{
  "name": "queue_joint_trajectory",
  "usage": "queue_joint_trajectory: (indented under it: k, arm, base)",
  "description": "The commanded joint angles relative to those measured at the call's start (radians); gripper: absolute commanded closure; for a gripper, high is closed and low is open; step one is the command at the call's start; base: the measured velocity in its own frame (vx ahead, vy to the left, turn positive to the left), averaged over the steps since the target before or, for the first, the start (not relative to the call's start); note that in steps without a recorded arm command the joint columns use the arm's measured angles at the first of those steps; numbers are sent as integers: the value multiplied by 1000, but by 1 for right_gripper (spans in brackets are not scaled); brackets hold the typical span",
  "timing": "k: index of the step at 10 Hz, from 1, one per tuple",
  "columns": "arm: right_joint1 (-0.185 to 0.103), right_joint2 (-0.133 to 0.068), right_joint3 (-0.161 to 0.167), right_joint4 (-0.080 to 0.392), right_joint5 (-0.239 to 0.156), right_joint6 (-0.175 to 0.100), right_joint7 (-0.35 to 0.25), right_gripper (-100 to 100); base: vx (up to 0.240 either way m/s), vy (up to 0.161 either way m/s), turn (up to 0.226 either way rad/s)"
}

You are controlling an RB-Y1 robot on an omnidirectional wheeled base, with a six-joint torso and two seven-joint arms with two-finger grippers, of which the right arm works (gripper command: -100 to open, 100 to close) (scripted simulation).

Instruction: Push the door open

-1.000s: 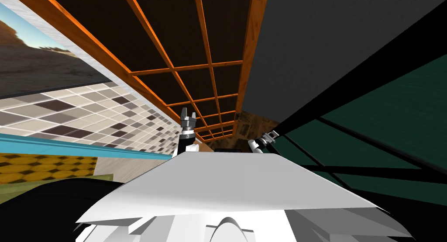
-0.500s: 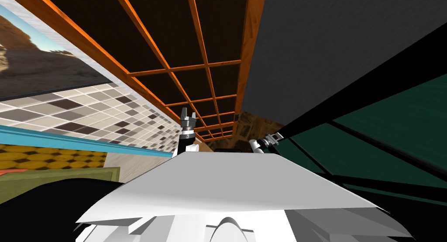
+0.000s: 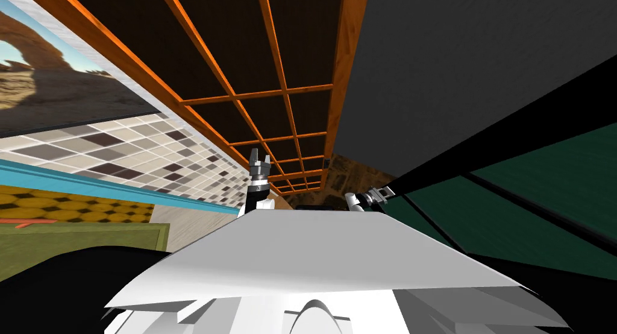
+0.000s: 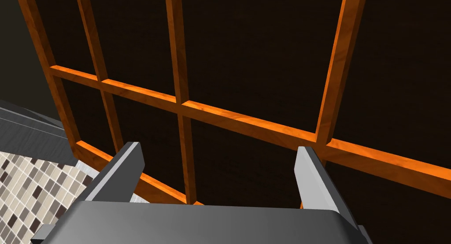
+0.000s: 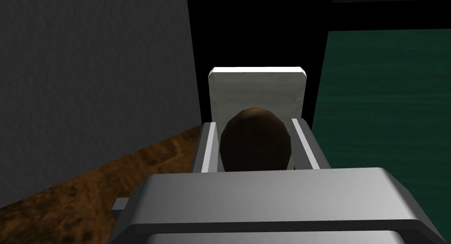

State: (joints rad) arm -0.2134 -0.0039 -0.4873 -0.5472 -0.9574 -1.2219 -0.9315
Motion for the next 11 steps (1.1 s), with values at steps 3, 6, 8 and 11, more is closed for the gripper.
queue_joint_trajectory:
  k: [3,6,8,11]
  arm:
    - [-12,20,-56,8,-44,-61,19,100]
    - [-22,25,-62,32,-51,-66,15,100]
    - [-28,-11,-106,38,-92,-110,22,100]
    - [-32,-23,-136,30,-121,-138,27,100]
  base:
    - [38,-91,116]
    - [38,-96,81]
    - [9,-143,175]
    - [51,-185,74]
